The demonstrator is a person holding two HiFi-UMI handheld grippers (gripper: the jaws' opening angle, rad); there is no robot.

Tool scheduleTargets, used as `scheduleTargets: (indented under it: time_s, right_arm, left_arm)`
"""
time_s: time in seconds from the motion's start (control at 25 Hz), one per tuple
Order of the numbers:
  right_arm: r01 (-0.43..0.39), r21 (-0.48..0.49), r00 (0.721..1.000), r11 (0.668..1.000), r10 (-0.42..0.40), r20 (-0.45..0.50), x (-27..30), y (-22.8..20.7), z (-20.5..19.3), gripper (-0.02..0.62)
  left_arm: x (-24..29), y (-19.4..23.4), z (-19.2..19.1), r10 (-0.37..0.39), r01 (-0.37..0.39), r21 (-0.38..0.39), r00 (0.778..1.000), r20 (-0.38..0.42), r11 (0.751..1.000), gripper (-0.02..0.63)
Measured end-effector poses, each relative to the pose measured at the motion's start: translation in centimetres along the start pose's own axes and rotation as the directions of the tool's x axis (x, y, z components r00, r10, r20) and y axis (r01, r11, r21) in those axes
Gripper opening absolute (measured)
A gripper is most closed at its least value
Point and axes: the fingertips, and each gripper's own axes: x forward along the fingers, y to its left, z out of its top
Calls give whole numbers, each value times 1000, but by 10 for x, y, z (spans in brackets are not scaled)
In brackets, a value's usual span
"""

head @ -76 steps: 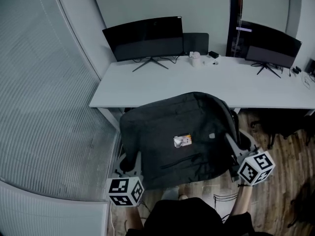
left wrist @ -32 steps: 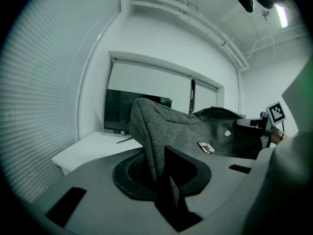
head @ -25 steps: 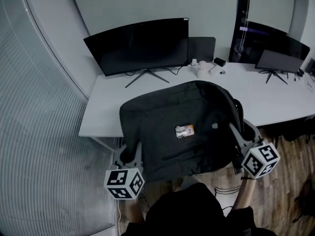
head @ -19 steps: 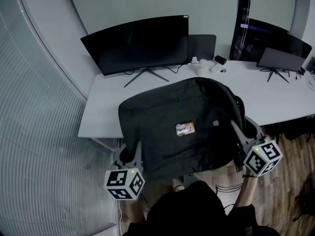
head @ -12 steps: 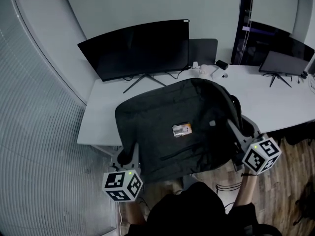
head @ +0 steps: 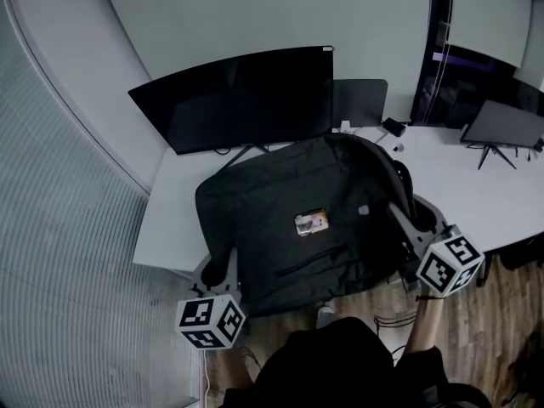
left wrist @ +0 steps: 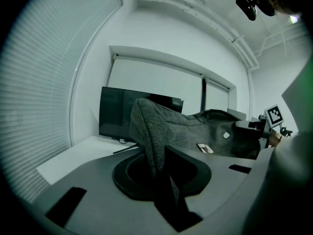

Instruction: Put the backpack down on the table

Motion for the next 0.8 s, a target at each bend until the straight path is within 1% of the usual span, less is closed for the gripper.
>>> scheduleTargets:
  time_s: [0.32, 0.48, 0.64, 0.8]
  right_arm:
    - [-30, 9, 999, 1000, 30, -33, 42, -39, 2, 132]
    - [-43, 12, 998, 999, 43, -47, 58, -51, -1, 132]
    - [-45, 23, 997, 999, 46, -62, 75, -61, -10, 132]
    - [-44, 55, 996, 998, 48, -79, 94, -73, -21, 132]
  left_arm:
    - [45, -3, 6, 34, -35, -14, 999, -24, 999, 71]
    - [59, -2, 5, 56, -56, -17, 998, -36, 998, 71]
    - [73, 3, 1, 72, -73, -13, 996, -55, 997, 71]
    - [91, 8, 1, 82, -82, -2, 993, -89, 997, 71]
